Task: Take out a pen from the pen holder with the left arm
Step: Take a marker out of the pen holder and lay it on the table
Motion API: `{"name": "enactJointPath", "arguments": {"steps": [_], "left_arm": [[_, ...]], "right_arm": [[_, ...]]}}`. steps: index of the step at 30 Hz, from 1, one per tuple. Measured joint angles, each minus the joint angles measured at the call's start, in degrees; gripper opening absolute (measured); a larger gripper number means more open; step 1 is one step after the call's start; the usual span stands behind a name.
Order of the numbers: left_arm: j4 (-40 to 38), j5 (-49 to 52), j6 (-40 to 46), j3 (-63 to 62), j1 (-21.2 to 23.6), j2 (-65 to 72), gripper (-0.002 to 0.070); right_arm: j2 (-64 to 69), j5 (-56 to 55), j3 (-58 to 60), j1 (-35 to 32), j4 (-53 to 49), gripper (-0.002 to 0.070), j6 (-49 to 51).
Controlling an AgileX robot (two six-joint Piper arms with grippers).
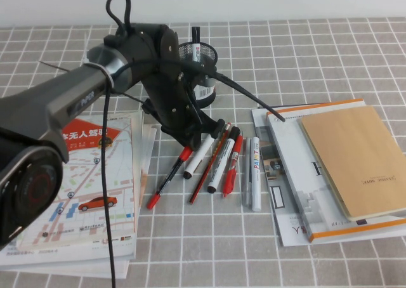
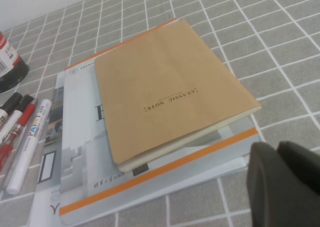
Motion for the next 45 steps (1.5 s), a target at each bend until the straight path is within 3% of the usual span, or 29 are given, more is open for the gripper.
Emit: {"name": "enactJointPath", "arguments": {"steps": [11, 24, 35, 45], "left_arm": [[-3.0, -7.1, -2.2, -1.2, 0.0, 1.2, 0.0077], [-5.7, -6.0, -5.8, -1.5, -0.1, 3.7, 0.0076], [-13.2, -10.4, -13.2, -1.5, -3.0, 4.3, 0.0076], [-13.1, -13.4, -21.4, -1.5, -3.0, 4.4, 0.0076]], "right_arm": [[0.0, 0.0, 0.0, 0.0, 0.0, -0.0013, 0.0], [0.0, 0.0, 0.0, 0.0, 0.0, -0.0013, 0.0], [0.0, 0.0, 0.0, 0.0, 0.0, -0.0013, 0.0], [0.0, 0.0, 0.0, 0.0, 0.0, -0.0013, 0.0]]}}
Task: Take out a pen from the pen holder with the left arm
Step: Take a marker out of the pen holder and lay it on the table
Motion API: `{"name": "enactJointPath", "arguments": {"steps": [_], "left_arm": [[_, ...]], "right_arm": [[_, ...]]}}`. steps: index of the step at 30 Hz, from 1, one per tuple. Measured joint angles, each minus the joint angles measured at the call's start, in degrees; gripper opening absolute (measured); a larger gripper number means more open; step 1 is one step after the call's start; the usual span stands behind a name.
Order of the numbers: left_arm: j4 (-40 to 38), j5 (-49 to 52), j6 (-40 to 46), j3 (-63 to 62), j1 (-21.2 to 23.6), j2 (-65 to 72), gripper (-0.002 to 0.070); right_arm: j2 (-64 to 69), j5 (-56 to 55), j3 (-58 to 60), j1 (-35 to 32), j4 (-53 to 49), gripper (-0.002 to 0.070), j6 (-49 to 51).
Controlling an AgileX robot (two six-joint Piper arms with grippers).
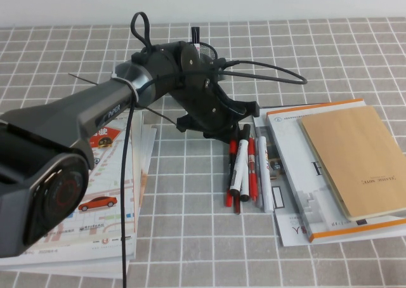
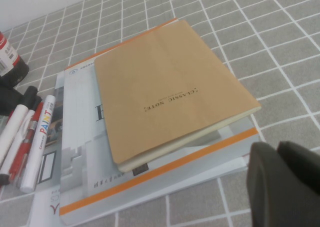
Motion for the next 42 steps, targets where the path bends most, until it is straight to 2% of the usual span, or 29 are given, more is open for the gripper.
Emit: {"name": "enactJointPath", "arguments": {"steps": [7, 23, 26, 31, 33, 38, 42], "left_arm": [[5.5, 1.3, -4.5, 0.0, 0.0, 0.0, 0.0076], [5.7, 1.4, -5.2, 0.0, 0.0, 0.0, 0.0080], [5.8, 1.4, -5.2, 0.0, 0.0, 0.0, 0.0128], [5.3, 1.2, -5.7, 0.0, -0.1, -0.1, 0.0315], [5.2, 1.2, -5.8, 0.0, -0.1, -0.2, 0.0353], [8.1, 2.1, -6.0, 0.0, 0.0, -2.0, 0.0384], [13.4, 2.7, -5.9, 0.0, 0.0, -6.0, 0.0356]], "right_arm": [[0.0, 0.0, 0.0, 0.0, 0.0, -0.0013, 0.0], [0.0, 0.0, 0.0, 0.0, 0.0, -0.0013, 0.0], [0.0, 0.0, 0.0, 0.0, 0.0, -0.0013, 0.0], [0.0, 0.0, 0.0, 0.0, 0.0, -0.0013, 0.0], [0.0, 0.0, 0.0, 0.0, 0.0, -0.0013, 0.0], [0.0, 0.0, 0.0, 0.0, 0.0, -0.0013, 0.0], [0.0, 0.0, 0.0, 0.0, 0.0, -0.0013, 0.0]]}}
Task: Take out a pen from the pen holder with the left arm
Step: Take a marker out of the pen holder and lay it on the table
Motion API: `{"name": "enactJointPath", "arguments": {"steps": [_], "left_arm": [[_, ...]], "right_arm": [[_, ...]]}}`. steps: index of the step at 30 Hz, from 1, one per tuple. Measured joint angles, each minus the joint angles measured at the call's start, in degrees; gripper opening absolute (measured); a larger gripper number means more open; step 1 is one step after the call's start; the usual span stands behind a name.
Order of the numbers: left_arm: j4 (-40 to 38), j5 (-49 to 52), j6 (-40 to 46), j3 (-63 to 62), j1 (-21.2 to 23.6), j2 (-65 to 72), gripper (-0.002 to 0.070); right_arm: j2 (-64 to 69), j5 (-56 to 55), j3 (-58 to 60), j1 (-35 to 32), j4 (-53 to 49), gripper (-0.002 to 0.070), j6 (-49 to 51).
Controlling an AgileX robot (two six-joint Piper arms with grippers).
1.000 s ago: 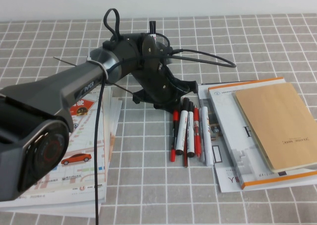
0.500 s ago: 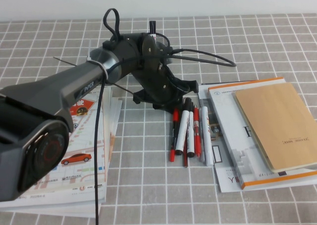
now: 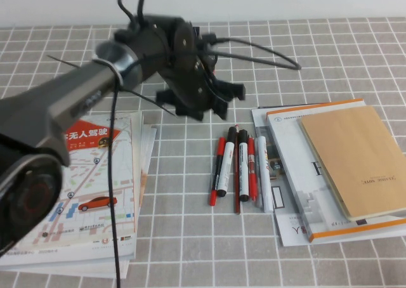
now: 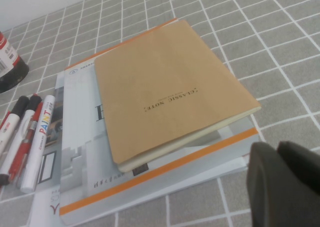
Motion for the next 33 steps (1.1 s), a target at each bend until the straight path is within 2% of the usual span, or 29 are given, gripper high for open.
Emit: {"name": "enactJointPath", "arguments": {"steps": [5, 8, 16, 19, 26, 33], "left_arm": [[10.6, 1.7, 0.9, 0.0, 0.0, -8.0, 0.0086], [13.0, 2.4, 3.4, 0.0, 0.0, -13.3, 0.0023], [13.8, -0.8, 9.0, 4.4, -0.1, -32.1, 0.0001], [14.0, -6.2, 9.2, 13.3, -0.2, -41.8, 0.0000], [14.0, -18.0, 8.4, 44.1, -0.2, -65.7, 0.0000], [14.0, -18.5, 7.4, 64.1, -0.2, -81.0, 0.0000]], "right_arm": [[0.0, 0.0, 0.0, 0.0, 0.0, -0.0013, 0.0], [0.0, 0.0, 0.0, 0.0, 0.0, -0.0012, 0.0], [0.0, 0.0, 0.0, 0.0, 0.0, -0.0013, 0.0], [0.0, 0.0, 0.0, 0.0, 0.0, -0.0012, 0.0], [0.0, 0.0, 0.0, 0.0, 0.0, -0.0013, 0.0], [0.0, 0.0, 0.0, 0.0, 0.0, -0.0013, 0.0]]}}
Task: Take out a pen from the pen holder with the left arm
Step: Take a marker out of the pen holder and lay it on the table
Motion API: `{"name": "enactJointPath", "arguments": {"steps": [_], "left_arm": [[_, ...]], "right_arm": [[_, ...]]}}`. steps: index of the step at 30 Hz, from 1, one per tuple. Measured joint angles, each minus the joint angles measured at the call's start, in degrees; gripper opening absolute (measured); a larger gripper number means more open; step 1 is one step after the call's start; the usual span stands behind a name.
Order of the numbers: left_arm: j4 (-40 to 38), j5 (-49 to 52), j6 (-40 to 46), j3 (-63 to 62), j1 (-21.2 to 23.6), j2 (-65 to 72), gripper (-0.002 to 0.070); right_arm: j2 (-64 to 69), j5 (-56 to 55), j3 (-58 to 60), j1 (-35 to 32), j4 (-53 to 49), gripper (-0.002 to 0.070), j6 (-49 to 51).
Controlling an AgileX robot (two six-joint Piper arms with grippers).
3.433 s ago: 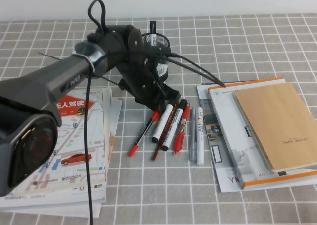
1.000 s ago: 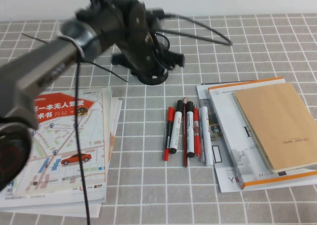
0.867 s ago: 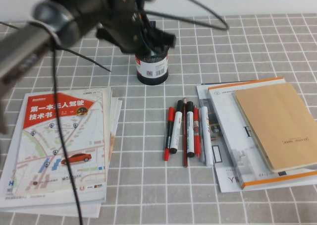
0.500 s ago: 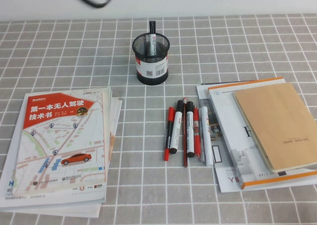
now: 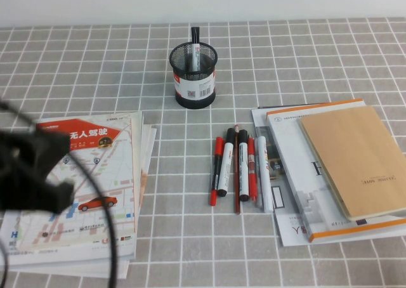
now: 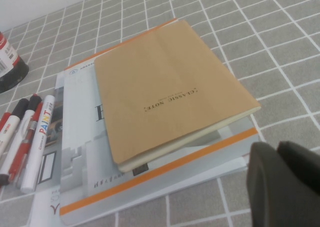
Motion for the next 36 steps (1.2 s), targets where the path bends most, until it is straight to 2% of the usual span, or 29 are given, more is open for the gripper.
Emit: {"name": "enactJointPath", "arguments": {"steps": [4, 14, 18, 23, 25, 28, 32, 36], "left_arm": [[-0.5, 4.1, -0.9, 3.7, 0.0, -5.6, 0.0000], [-0.4, 14.0, -1.6, 4.1, 0.0, -12.0, 0.0000], [0.6, 11.7, -1.6, 7.0, -0.1, -14.3, 0.0000], [4.0, 0.5, -3.8, 16.4, 0.8, -20.9, 0.0000], [4.4, -4.6, -4.6, 21.2, 4.1, -24.5, 0.0000], [4.1, -11.2, -4.7, 27.8, 11.9, -29.5, 0.0000], [2.5, -16.4, -1.0, 35.6, 20.9, -36.3, 0.0000], [1.1, -19.5, 2.9, 42.0, 26.6, -43.3, 0.0000]], "right_arm": [[0.0, 0.0, 0.0, 0.0, 0.0, -0.0013, 0.0], [0.0, 0.0, 0.0, 0.0, 0.0, -0.0013, 0.0], [0.0, 0.0, 0.0, 0.0, 0.0, -0.0013, 0.0], [0.0, 0.0, 0.0, 0.0, 0.2, -0.0013, 0.0], [0.0, 0.0, 0.0, 0.0, 0.3, -0.0013, 0.0], [0.0, 0.0, 0.0, 0.0, 0.3, -0.0013, 0.0], [0.0, 0.0, 0.0, 0.0, 0.4, -0.0013, 0.0], [0.0, 0.0, 0.0, 0.0, 0.6, -0.0013, 0.0]]}}
